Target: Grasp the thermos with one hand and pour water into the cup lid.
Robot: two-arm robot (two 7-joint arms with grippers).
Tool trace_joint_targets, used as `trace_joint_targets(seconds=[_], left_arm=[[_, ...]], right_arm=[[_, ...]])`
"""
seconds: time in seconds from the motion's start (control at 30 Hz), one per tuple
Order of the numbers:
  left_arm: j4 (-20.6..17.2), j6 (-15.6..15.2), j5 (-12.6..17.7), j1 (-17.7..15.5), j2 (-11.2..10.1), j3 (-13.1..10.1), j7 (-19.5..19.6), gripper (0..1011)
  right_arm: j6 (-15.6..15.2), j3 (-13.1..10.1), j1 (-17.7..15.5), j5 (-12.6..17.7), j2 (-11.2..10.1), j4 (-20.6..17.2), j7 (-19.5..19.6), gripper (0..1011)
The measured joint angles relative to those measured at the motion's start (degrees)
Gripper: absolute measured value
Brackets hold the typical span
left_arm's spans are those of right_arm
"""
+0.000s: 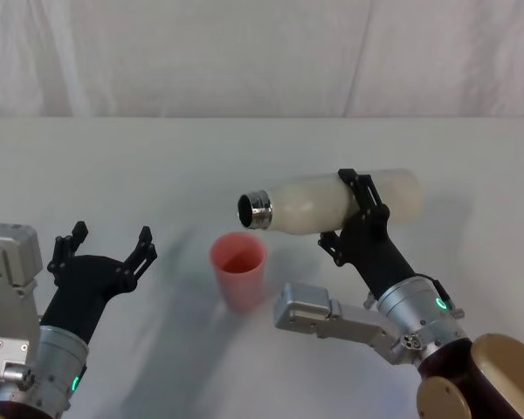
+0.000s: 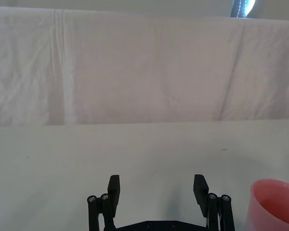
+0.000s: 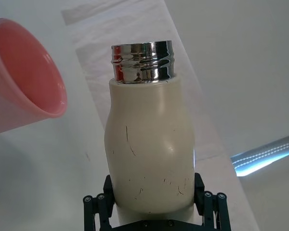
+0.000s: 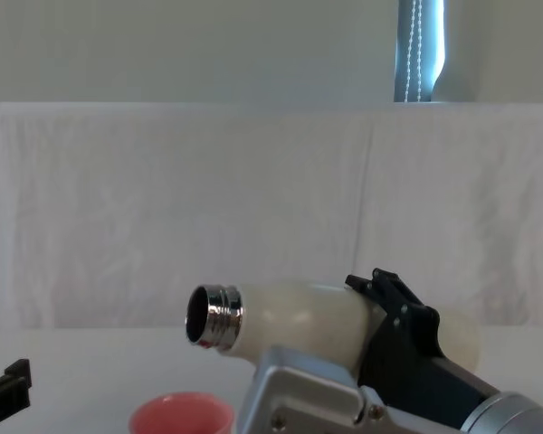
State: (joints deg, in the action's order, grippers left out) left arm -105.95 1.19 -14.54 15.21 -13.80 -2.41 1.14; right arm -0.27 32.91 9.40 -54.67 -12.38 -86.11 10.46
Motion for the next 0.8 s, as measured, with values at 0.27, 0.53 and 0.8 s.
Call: trace_joint_targets(seconds=[0.27, 0.53, 0.8], left_arm=[[0.0, 0.0, 0.0, 0.0, 0.0, 0.0, 0.0, 1001], [0.0, 0.0, 0.0, 0.0, 0.0, 0.0, 0.0, 1001], [0.0, 0.0, 0.0, 0.0, 0.0, 0.0, 0.0, 1001]], right_arm=[[-0.3, 0.8, 1.0, -1.1, -1.0, 0.2, -0.5, 968], [-0.6, 1.4, 2.1, -2.0, -1.9, 0.5, -1.1, 968], [-1.0, 1.9, 3.1, -2.7, -2.7, 0.6, -1.9, 967]])
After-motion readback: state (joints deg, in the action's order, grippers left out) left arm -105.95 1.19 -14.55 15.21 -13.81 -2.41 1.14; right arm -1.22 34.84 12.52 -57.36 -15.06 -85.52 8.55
